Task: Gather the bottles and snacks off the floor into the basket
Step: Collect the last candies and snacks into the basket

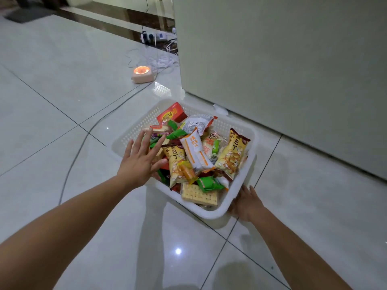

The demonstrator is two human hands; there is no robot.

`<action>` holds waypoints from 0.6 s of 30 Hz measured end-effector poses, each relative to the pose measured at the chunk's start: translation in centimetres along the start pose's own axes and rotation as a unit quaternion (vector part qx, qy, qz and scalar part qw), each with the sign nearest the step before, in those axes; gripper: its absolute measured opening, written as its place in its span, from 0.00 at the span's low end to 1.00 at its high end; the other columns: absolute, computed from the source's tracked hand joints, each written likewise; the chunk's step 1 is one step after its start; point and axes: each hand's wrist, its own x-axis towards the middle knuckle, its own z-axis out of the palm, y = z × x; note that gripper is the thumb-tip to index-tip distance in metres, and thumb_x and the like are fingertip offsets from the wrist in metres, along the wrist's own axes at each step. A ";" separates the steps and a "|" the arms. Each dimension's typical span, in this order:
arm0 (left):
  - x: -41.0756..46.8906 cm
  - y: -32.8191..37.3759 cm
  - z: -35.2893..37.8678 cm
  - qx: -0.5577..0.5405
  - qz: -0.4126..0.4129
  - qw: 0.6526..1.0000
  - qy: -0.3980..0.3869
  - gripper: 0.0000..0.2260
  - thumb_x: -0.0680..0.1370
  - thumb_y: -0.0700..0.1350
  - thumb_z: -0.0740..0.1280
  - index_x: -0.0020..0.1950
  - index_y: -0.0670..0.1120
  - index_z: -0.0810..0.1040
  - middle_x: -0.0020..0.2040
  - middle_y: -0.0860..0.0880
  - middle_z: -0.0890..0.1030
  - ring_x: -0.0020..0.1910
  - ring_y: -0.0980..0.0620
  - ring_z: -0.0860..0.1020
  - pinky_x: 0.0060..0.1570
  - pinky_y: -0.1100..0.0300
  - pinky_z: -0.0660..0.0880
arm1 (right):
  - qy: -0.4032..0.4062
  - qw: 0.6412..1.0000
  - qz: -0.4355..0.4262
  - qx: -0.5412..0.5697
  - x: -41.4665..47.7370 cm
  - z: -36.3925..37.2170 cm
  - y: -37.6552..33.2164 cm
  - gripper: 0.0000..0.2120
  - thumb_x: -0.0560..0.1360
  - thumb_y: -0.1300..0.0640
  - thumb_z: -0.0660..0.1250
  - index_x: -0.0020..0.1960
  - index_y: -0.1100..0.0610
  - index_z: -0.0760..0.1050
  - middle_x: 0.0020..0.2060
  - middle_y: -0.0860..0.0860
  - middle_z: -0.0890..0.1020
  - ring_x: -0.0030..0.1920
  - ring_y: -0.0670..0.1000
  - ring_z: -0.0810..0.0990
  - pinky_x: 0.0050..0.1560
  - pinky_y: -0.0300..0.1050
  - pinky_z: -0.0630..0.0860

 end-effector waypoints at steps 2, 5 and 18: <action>-0.1 0.2 0.0 -0.006 0.000 1.000 -0.004 0.33 0.69 0.71 0.30 0.73 0.62 0.32 0.77 0.51 0.33 0.74 0.52 0.31 0.73 0.47 0.39 | 0.040 0.999 0.002 0.029 0.0 1.0 -0.1 0.34 0.78 0.38 0.47 0.78 0.50 0.42 0.78 0.50 0.44 0.77 0.54 0.38 0.75 0.60 0.38; -0.3 0.7 -0.1 -0.012 -0.005 1.000 -0.005 0.36 0.68 0.72 0.28 0.75 0.61 0.35 0.77 0.51 0.34 0.75 0.51 0.32 0.74 0.47 0.41 | 0.080 0.994 0.000 0.069 -0.8 2.4 0.6 0.33 0.78 0.37 0.47 0.78 0.48 0.44 0.78 0.48 0.46 0.78 0.51 0.40 0.73 0.61 0.36; 0.1 3.5 0.2 -0.001 0.073 0.997 0.009 0.32 0.73 0.70 0.35 0.75 0.61 0.34 0.77 0.50 0.34 0.75 0.48 0.32 0.72 0.48 0.34 | 0.030 0.998 0.030 -0.036 0.0 -0.9 -0.3 0.31 0.80 0.42 0.47 0.78 0.52 0.42 0.78 0.51 0.49 0.78 0.52 0.42 0.76 0.56 0.37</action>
